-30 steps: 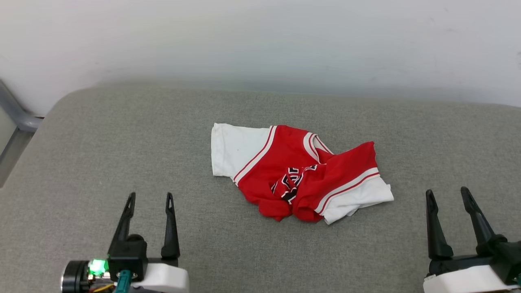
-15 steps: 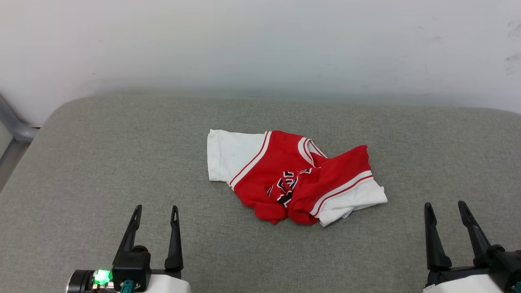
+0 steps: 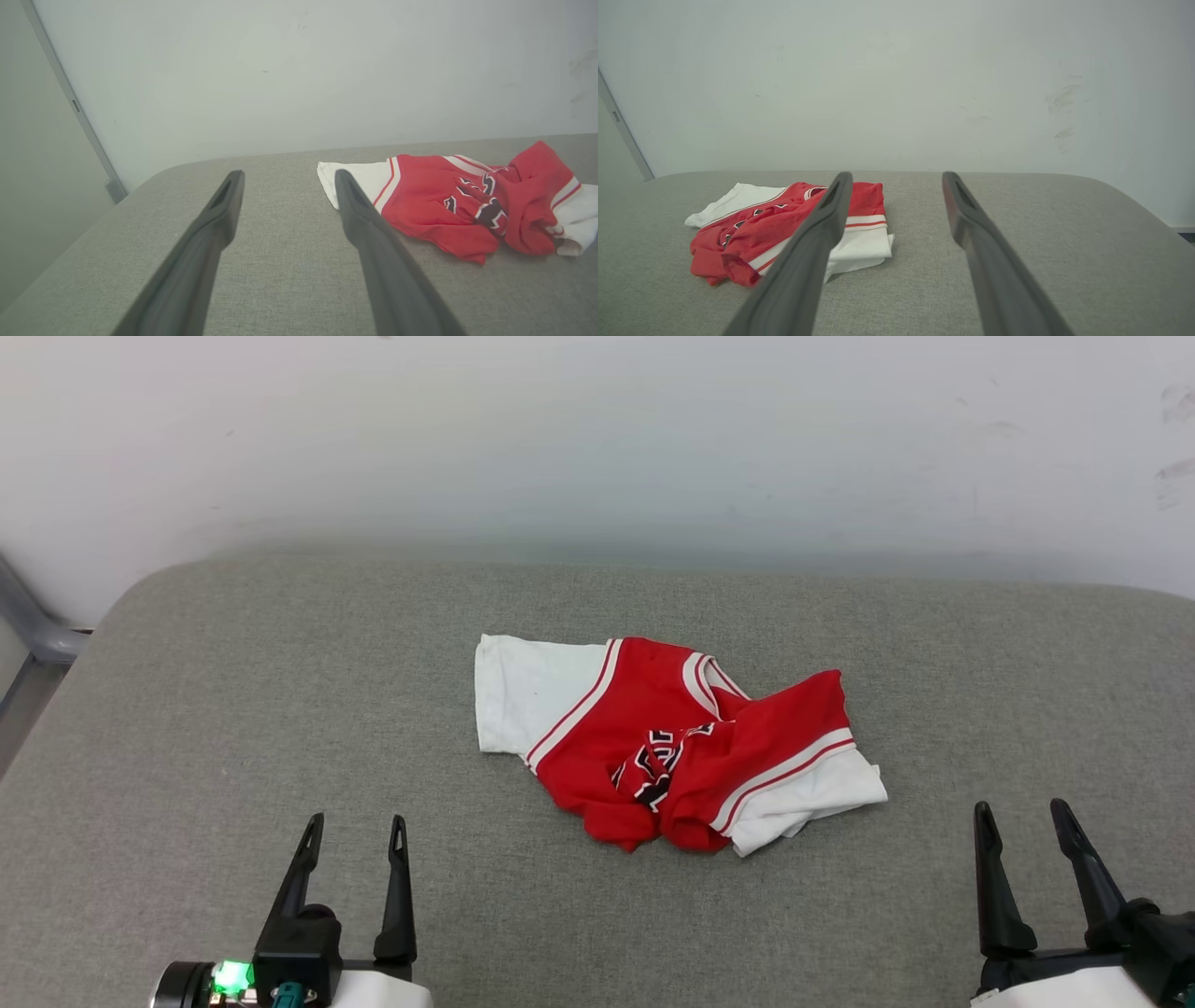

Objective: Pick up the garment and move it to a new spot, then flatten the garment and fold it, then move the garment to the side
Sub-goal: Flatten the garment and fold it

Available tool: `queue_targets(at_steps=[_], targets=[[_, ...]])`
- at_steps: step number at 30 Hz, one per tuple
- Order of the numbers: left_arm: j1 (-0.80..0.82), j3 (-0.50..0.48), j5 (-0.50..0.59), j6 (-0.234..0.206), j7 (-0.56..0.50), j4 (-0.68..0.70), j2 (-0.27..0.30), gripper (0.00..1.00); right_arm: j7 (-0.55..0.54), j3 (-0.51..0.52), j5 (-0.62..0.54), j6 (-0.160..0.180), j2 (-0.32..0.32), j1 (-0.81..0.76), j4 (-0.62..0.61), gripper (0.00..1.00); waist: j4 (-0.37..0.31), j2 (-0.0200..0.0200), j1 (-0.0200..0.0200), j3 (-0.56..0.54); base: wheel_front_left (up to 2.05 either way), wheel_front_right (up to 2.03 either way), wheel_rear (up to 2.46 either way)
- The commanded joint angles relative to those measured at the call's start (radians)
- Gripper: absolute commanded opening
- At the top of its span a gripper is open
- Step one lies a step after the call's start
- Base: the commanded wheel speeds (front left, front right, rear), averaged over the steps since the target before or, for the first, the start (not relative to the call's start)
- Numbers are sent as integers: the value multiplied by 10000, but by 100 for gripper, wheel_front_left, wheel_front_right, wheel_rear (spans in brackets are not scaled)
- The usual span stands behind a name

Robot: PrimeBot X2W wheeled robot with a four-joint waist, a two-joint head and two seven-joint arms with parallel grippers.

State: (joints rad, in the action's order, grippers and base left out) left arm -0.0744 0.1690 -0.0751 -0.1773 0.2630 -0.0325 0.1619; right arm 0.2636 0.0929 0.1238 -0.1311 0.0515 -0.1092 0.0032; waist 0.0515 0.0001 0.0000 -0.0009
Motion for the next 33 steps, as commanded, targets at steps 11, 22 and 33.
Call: queue_targets(at_steps=[11,22,33], targets=[[-120,-376,338,358,26,-114,-275,100,17,7,40,7,-23,-81,34,100,16,-1,0,13,0,0,0],[443,-540,395,841,26,-312,-161,100,17,-63,44,7,-25,28,22,100,-24,-1,0,68,0,0,0],[3667,-753,46,2325,26,-1725,825,100,16,-151,-177,7,-23,700,-222,100,-518,-1,0,988,0,0,0]])
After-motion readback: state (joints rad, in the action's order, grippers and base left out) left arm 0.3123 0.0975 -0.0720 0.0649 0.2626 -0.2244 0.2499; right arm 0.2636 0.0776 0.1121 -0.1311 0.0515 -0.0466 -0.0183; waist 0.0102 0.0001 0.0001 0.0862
